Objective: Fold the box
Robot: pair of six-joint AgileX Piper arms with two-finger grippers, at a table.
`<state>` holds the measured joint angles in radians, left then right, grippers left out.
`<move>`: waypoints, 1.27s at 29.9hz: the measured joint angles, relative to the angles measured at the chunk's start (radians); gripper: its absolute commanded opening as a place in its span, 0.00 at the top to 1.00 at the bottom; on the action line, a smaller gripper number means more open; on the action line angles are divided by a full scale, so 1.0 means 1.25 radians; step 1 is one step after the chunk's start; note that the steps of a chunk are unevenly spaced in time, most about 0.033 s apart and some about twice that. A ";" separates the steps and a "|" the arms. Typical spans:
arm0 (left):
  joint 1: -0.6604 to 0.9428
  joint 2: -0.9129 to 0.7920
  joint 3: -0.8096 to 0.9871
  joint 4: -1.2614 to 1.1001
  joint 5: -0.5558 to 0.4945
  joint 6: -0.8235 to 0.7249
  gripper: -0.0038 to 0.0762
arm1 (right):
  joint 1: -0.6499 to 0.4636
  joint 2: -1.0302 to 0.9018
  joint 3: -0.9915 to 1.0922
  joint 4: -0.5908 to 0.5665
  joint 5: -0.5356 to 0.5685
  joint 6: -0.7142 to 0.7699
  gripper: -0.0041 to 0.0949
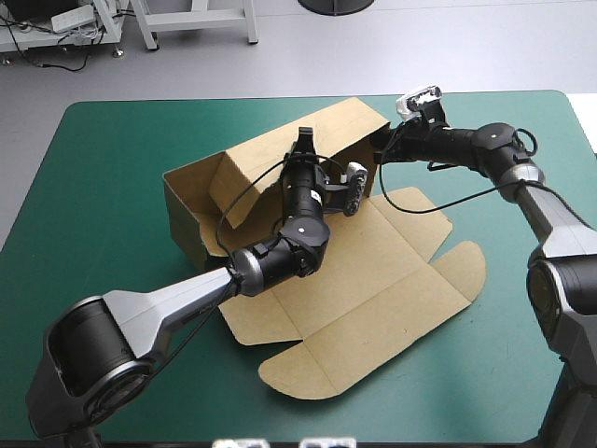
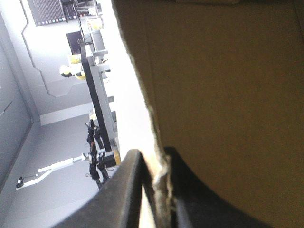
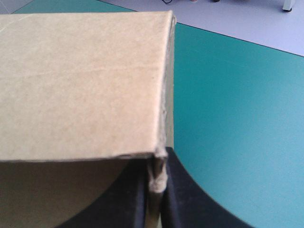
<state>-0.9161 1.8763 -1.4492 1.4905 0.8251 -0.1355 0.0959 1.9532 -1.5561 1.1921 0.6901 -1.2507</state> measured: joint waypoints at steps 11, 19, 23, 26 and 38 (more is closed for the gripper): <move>-0.006 -0.003 0.004 -0.016 -0.072 -0.042 0.57 | -0.001 -0.001 -0.001 -0.010 0.014 0.036 0.97; -0.042 -0.021 0.007 -0.026 -0.098 -0.125 0.57 | 0.001 -0.001 -0.008 -0.039 0.019 0.077 0.97; -0.119 -0.065 0.009 -0.046 -0.130 -0.147 0.57 | 0.002 -0.002 -0.008 -0.053 0.009 0.112 0.97; -0.179 -0.095 0.009 -0.071 -0.122 -0.187 0.58 | 0.002 -0.002 -0.008 -0.058 0.006 0.141 0.97; -0.293 -0.123 0.010 -0.176 0.135 -0.276 0.85 | 0.002 -0.052 -0.010 -0.210 0.051 0.304 0.97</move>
<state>-1.2822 1.7219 -1.4370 1.2708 0.9933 -0.4800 0.0979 1.8878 -1.5691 0.9299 0.7532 -0.8713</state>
